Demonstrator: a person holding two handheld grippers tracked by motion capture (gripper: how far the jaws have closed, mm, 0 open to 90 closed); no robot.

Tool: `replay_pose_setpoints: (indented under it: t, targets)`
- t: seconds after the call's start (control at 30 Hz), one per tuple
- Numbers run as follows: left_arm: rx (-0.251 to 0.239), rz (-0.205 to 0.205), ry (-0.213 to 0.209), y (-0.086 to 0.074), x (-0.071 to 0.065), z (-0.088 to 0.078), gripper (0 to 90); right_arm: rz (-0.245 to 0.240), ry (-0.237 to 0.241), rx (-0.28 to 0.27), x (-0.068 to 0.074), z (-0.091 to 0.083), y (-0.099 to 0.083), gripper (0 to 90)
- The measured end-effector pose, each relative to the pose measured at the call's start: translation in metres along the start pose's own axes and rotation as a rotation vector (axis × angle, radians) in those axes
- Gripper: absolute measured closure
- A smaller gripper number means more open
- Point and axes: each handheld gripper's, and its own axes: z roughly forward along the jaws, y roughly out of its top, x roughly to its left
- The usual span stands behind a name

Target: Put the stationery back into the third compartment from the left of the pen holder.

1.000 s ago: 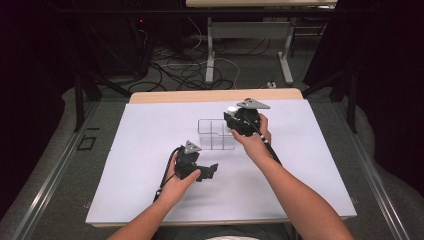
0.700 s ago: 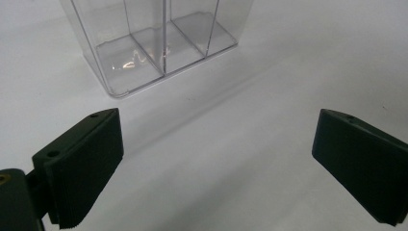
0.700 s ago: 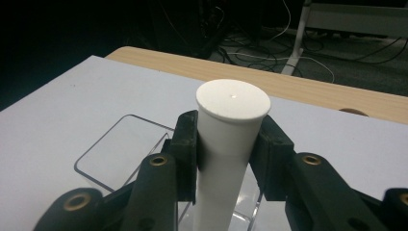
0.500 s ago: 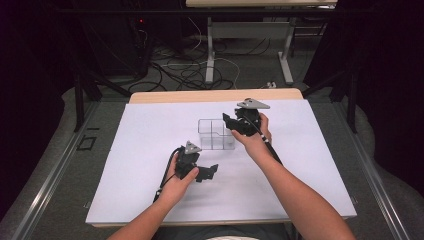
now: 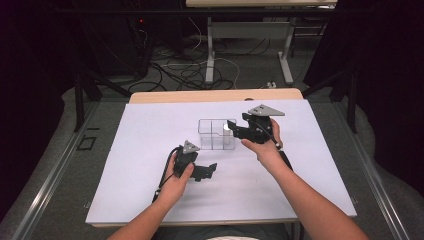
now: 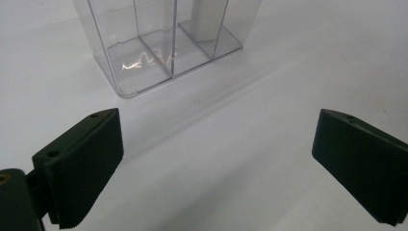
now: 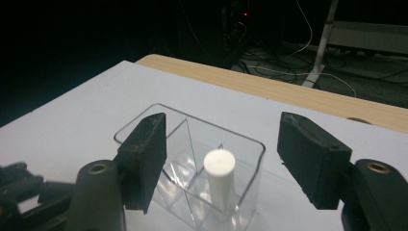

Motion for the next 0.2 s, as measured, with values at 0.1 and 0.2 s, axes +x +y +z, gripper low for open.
replay_pose_setpoints:
  t: [0.1,0.2]
  targets:
    - [0.0,0.003,0.007,0.0,0.001,0.0,3.9,0.031,0.051,0.026,-0.007,-0.009,-0.008,33.5]
    - [-0.001,0.005,0.007,0.0,0.002,0.0,3.9,0.023,0.071,0.041,-0.015,-0.016,-0.018,34.1]
